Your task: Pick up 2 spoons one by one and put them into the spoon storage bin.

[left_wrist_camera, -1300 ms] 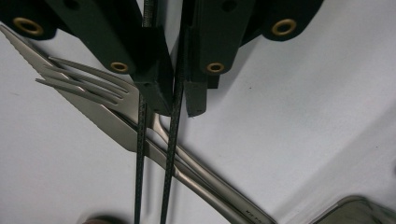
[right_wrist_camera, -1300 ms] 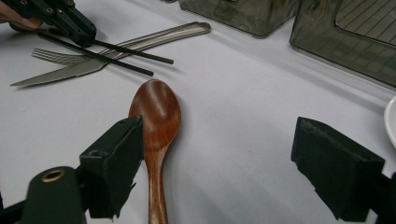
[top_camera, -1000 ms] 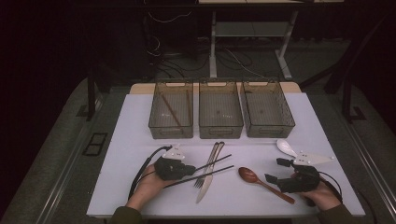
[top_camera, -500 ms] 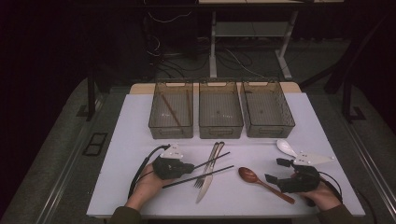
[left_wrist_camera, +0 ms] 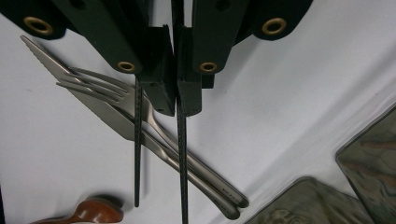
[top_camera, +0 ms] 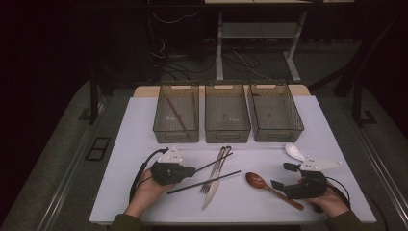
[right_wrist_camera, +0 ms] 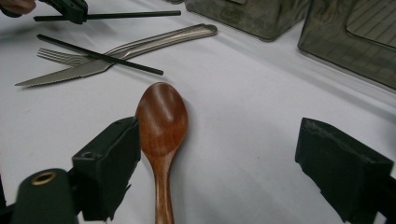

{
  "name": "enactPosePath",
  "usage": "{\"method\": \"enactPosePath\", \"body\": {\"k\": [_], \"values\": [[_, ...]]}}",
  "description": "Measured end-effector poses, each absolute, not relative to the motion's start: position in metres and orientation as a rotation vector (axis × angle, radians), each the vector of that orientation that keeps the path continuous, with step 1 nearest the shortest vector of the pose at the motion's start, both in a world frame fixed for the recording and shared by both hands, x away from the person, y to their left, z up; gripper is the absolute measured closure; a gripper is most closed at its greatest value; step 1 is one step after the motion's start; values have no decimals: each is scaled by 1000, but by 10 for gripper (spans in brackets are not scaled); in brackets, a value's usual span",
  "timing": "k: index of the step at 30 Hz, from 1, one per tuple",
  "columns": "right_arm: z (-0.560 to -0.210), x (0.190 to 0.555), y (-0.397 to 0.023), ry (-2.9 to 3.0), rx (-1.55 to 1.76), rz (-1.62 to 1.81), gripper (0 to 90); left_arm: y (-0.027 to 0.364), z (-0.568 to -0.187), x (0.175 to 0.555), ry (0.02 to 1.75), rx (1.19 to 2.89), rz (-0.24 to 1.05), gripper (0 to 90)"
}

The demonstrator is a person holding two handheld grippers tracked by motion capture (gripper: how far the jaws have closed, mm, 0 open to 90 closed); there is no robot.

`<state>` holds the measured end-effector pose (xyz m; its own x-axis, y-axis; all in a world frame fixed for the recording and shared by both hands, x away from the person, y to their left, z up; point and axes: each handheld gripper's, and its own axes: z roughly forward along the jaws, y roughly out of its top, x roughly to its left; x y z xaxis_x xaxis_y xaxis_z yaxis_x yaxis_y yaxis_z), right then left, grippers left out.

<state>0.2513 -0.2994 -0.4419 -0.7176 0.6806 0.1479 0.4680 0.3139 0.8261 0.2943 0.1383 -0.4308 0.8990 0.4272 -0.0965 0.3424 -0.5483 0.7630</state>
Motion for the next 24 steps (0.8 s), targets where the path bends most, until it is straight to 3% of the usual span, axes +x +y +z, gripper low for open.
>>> {"method": "enactPosePath", "body": {"k": [24], "values": [[-446, 254, -289, 2367, 1024, 1327, 114, 142, -407, 292, 550, 2135, 163, 850]]}}
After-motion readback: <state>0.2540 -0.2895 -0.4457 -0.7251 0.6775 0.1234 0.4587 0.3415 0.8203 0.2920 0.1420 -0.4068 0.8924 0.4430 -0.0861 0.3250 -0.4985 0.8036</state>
